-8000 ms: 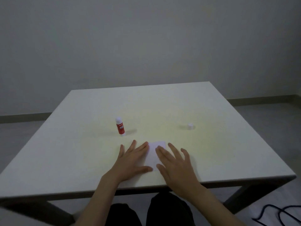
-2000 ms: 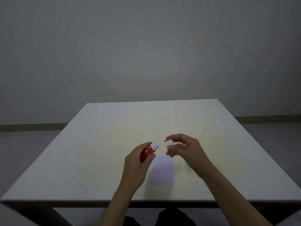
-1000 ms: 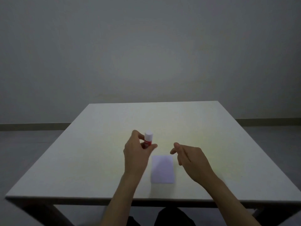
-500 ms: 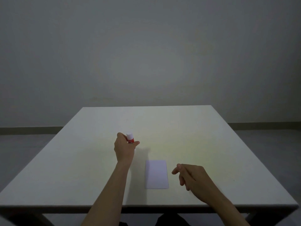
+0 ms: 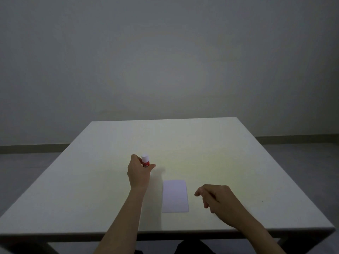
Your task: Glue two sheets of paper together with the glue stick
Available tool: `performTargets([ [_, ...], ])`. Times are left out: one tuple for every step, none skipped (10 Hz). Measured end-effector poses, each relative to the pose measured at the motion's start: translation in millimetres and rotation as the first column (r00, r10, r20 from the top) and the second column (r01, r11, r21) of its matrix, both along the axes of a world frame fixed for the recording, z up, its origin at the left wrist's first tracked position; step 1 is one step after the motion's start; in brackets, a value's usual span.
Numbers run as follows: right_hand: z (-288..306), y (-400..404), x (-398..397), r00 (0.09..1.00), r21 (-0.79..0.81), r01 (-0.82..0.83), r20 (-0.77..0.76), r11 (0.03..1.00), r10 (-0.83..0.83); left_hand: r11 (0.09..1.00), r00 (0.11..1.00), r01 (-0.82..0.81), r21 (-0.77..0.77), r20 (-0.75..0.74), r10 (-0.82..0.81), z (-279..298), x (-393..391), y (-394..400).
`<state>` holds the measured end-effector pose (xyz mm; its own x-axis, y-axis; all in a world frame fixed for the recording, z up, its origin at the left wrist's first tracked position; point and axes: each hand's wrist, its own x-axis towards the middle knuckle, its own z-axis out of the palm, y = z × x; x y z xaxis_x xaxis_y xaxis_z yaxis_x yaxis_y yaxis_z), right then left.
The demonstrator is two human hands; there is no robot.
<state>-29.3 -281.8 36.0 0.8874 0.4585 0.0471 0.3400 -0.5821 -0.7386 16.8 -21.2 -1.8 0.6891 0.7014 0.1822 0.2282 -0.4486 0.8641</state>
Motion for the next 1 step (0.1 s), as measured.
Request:
performTargets([
  [0.3,0.2,0.5,1.000,0.010,-0.011,0.001,1.000,0.011,1.000,1.000,0.026,-0.017,-0.011,-0.026,-2.4,-3.6,-0.3],
])
